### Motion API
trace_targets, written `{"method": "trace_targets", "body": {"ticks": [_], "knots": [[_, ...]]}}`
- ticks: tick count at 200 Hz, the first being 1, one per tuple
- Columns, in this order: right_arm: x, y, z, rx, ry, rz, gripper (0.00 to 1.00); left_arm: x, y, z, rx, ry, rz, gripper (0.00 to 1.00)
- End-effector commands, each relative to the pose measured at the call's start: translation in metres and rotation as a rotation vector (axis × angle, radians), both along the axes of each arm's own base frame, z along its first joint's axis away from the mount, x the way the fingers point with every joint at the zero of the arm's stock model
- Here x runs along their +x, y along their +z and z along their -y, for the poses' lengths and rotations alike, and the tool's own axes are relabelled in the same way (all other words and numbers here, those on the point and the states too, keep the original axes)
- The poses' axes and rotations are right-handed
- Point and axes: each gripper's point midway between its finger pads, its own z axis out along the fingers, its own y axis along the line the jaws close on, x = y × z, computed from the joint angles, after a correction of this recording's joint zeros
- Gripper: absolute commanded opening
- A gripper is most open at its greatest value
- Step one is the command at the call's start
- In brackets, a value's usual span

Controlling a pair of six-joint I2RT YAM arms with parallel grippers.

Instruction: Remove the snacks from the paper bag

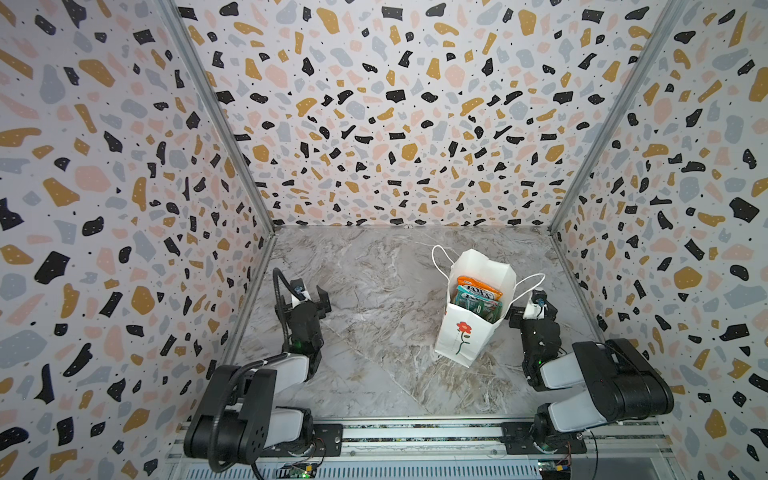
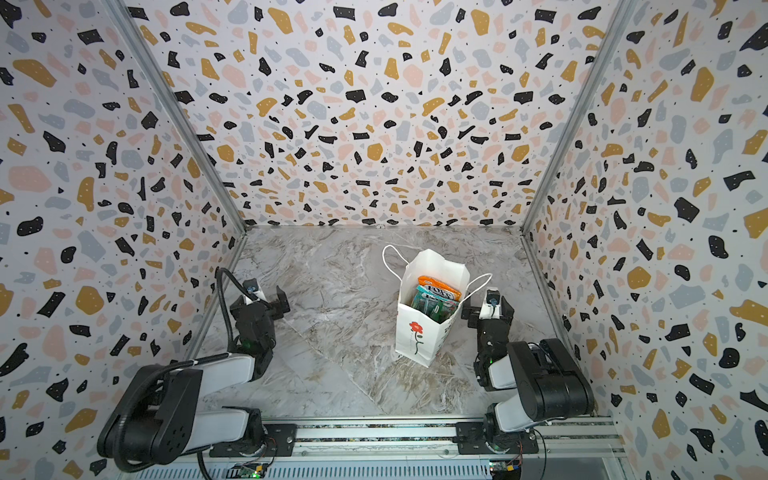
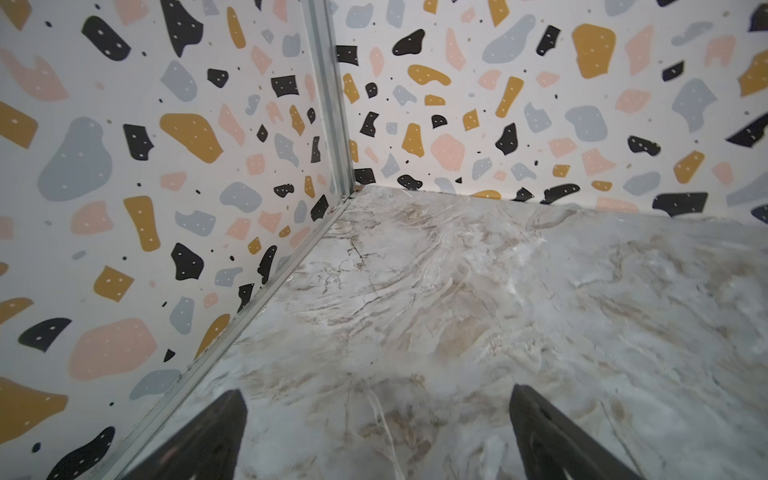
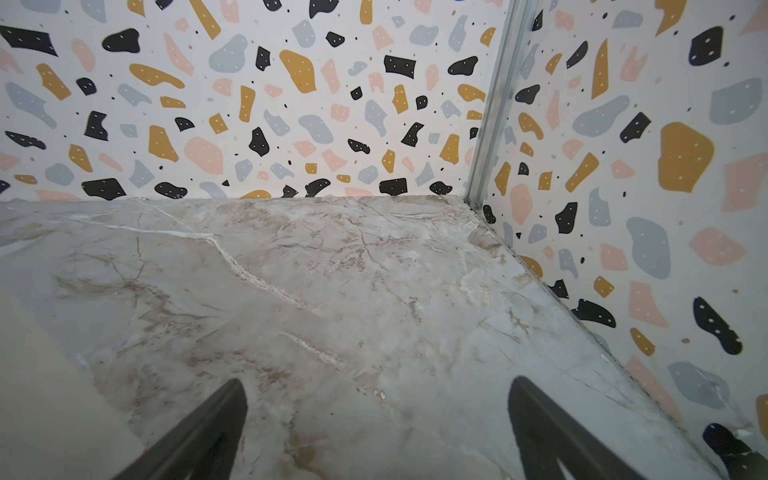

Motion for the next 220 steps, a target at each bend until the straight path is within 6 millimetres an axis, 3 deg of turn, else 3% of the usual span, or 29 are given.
{"method": "trace_targets", "body": {"ticks": [1, 23, 59, 83, 119, 146, 185, 220], "knots": [[0.001, 0.022, 0.007, -0.027, -0.094, 0.049, 0.99, 0.009, 0.013, -0.002, -0.126, 0.048, -0.025, 1.0], [0.01, 0.029, 0.01, -0.017, -0.117, -0.002, 0.99, 0.03, 0.035, 0.032, -0.271, -0.122, -0.007, 1.0], [0.001, 0.032, 0.023, 0.099, -0.198, -0.027, 0.99, 0.048, 0.086, 0.102, -0.499, -0.435, -0.006, 1.0], [0.0, 0.032, 0.023, 0.22, -0.225, -0.103, 0.99, 0.041, 0.129, 0.157, -0.588, -0.655, 0.013, 1.0], [-0.008, 0.028, 0.004, 0.353, -0.136, -0.192, 0.99, 0.007, 0.185, 0.251, -0.625, -0.962, 0.022, 1.0], [-0.015, 0.029, -0.01, 0.377, -0.058, -0.237, 0.99, -0.022, 0.205, 0.301, -0.629, -1.114, -0.024, 1.0], [-0.026, 0.03, -0.024, 0.378, 0.033, -0.263, 0.99, -0.041, 0.224, 0.34, -0.675, -1.233, -0.038, 0.96], [-0.032, 0.032, -0.024, 0.363, 0.045, -0.258, 0.99, -0.02, 0.211, 0.364, -0.709, -1.186, -0.142, 0.83]]}}
